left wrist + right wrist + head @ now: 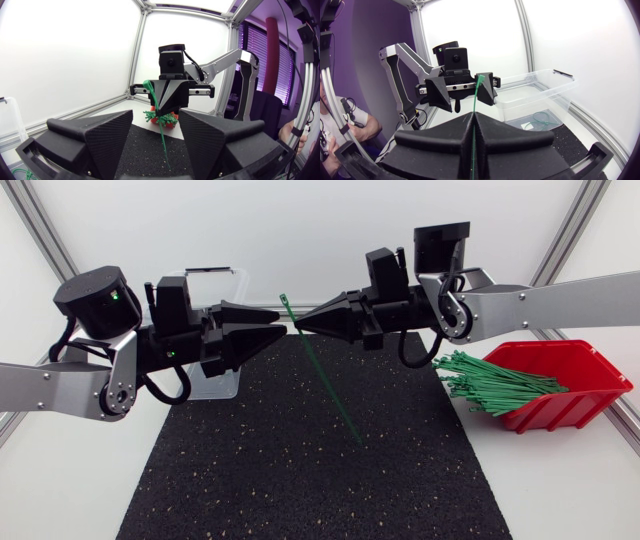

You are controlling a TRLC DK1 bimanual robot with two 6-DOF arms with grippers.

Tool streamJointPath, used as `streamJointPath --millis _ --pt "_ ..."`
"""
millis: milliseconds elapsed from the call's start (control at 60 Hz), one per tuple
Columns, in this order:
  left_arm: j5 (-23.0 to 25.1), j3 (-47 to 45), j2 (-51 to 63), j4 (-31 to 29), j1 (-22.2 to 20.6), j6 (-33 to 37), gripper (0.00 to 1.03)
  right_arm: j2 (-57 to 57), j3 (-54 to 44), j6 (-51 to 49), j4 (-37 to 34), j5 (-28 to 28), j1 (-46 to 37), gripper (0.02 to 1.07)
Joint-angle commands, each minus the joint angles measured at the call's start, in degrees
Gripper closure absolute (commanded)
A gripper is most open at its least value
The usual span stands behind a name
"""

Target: Take a green cable tie from the red box, thread the tail through the head to close it, then place it in the transparent bin on the left.

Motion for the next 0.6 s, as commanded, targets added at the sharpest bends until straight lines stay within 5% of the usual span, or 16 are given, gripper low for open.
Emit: streamJointPath --millis 0,583 --pt "-0.3 1.4 1.1 1.0 0.1 -1.9 0.4 -0.5 -2.4 5.6 3.2 -0.5 -0.4 1.01" --pt "-1.3 5.8 6.3 1.2 -1.0 -2.0 0.45 1.9 -4.0 9.7 9.6 -1.8 0.5 1.01"
